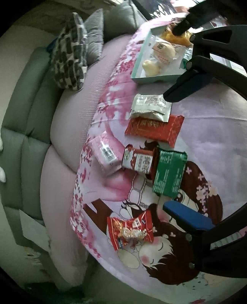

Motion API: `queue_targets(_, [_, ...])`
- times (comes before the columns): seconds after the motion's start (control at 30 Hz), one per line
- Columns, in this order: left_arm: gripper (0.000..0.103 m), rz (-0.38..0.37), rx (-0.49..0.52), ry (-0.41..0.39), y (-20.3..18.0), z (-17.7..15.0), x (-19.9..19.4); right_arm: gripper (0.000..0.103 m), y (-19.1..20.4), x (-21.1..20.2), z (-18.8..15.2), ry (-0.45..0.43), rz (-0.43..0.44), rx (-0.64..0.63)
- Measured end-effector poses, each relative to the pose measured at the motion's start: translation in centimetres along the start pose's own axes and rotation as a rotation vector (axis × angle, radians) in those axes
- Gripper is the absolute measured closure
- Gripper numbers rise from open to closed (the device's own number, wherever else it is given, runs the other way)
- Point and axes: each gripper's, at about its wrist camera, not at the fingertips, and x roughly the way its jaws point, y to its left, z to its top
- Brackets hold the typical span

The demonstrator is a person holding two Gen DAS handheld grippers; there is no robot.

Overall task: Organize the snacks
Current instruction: 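Move both tools back from the tray to the snack pile, then grasp the red Good Luck bag with the left gripper while the right grasps the green rectangular pack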

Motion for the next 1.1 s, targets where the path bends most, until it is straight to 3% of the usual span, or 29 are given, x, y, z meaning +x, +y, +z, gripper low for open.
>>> queue_targets(0.23, [0.000,0.117,-0.063,-0.015,4.2,1.0,-0.8,0.000,6.0,0.3,-2.5,0.070,0.087,-0.170])
queue_targets(0.47, [0.000,0.265,-0.105,-0.031,9.5,1.8,-1.5,0.000,8.7,1.1,-4.6,0.127,0.130,-0.249])
queue_targets(0.73, [0.000,0.244,-0.230,-0.051,14.0,2.1,-2.5,0.000,9.7,2.6,-5.8,0.179,0.130,-0.285])
queue_targets(1.1, [0.000,0.251,-0.212,-0.047,15.2,2.8,-1.3,0.000,11.1,3.3,-6.8,0.194,0.143,-0.328])
